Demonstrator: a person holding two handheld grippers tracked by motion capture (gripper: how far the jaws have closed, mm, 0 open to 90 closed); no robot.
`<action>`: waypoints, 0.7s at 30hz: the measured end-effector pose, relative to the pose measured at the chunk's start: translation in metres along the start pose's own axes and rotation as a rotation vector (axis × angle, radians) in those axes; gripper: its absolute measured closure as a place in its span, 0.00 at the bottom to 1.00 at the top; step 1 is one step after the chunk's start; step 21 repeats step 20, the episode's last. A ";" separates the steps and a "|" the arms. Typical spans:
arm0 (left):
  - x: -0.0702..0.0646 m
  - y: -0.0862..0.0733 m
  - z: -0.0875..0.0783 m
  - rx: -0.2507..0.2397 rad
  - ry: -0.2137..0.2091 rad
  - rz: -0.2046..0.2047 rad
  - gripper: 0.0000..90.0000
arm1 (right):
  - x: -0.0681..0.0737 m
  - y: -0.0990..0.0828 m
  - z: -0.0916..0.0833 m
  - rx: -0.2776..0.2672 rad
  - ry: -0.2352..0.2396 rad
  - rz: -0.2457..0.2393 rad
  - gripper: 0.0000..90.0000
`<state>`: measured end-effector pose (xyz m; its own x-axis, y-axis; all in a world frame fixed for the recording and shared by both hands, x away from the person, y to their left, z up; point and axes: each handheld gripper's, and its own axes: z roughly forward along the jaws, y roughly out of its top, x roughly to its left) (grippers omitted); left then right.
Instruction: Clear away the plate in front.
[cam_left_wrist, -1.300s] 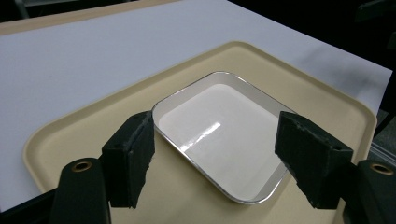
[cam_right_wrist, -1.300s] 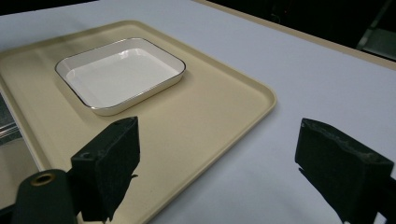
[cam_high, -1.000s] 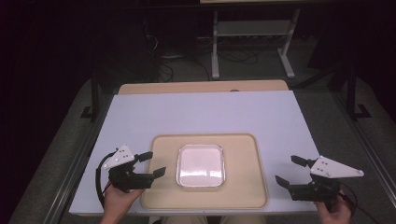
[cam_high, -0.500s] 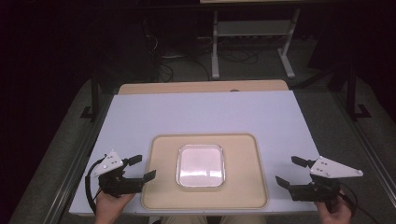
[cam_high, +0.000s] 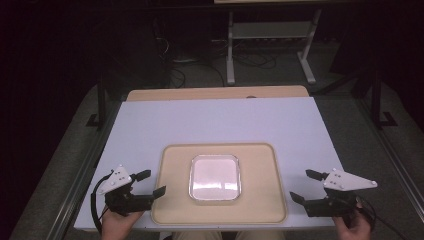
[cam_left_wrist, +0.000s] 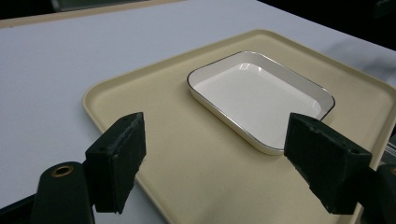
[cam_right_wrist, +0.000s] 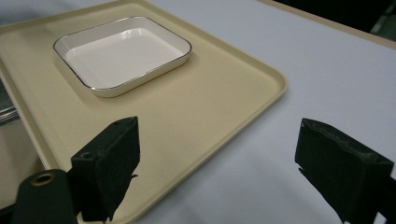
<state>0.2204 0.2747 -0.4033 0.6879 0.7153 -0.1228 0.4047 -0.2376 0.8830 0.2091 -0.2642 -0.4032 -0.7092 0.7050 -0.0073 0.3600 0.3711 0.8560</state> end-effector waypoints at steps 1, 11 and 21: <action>0.000 0.000 -0.001 -0.007 0.008 0.005 0.22 | 0.001 0.000 0.002 0.006 0.008 -0.009 0.15; 0.000 -0.002 0.003 -0.001 0.018 0.011 0.23 | 0.004 0.001 0.005 0.010 0.014 -0.020 0.15; 0.000 -0.001 0.004 0.003 0.008 0.019 0.25 | 0.005 0.003 0.006 0.016 0.011 -0.033 0.15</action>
